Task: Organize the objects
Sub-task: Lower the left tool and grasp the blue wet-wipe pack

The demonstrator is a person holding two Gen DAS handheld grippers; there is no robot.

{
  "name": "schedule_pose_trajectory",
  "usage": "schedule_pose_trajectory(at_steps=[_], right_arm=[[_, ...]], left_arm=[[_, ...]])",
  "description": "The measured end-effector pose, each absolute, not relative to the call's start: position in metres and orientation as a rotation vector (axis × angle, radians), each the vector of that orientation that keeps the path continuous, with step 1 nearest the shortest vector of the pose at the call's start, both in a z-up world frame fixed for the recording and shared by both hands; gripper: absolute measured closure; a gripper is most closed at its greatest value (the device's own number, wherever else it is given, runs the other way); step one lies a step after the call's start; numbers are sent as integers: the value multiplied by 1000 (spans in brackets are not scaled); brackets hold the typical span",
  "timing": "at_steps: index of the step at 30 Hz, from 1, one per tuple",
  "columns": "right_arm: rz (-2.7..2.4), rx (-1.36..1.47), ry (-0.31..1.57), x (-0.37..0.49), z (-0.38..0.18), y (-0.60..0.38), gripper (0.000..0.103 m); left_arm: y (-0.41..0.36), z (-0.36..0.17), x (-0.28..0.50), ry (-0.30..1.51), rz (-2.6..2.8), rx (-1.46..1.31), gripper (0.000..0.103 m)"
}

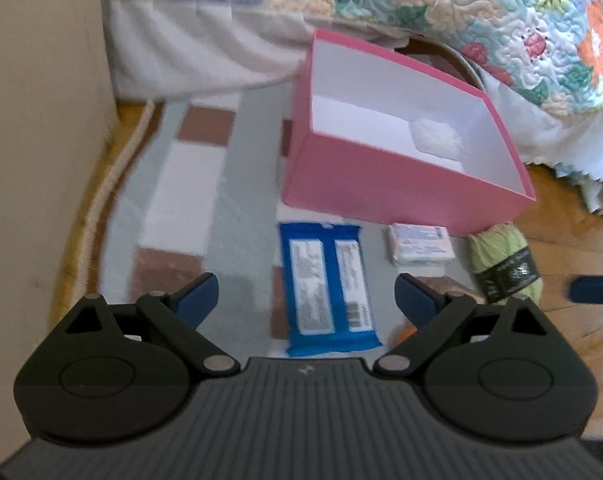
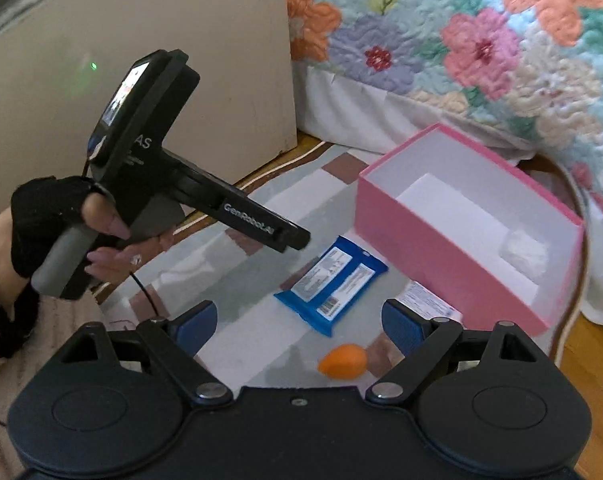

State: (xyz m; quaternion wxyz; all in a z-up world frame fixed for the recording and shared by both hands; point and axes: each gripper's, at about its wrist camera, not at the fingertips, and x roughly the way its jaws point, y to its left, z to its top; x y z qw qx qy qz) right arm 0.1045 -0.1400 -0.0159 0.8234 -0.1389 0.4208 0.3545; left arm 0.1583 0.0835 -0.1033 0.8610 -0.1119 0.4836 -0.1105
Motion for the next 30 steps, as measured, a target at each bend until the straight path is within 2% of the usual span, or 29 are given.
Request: schedule_pose_trajectory(at_steps=[7, 9, 16, 19, 21, 23, 24, 26, 28, 30], right_arm=[[635, -144, 958, 134, -92, -119, 11], [628, -148, 978, 139, -113, -112, 11], [617, -129, 992, 151, -164, -96, 11], [622, -120, 989, 152, -173, -91, 11], [622, -136, 984, 152, -179, -87, 11], [607, -166, 971, 152, -182, -85, 11], [602, -175, 967, 152, -183, -85, 11], [598, -177, 968, 153, -184, -86, 11], [595, -172, 969, 154, -186, -87, 11], [589, -181, 961, 153, -187, -86, 11]], left_arm=[[93, -136, 160, 1044, -231, -281, 9], [95, -147, 163, 1058, -229, -309, 12], [80, -174, 173, 1097, -245, -276, 15], [75, -182, 178, 1100, -233, -271, 25], [73, -186, 182, 1106, -237, -269, 38], [73, -189, 181, 1093, -232, -290, 41], [72, -189, 179, 1082, -239, -297, 50], [69, -190, 176, 1093, -276, -339, 57], [68, -191, 174, 1102, -294, -376, 60], [66, -190, 173, 1096, -286, -357, 69]])
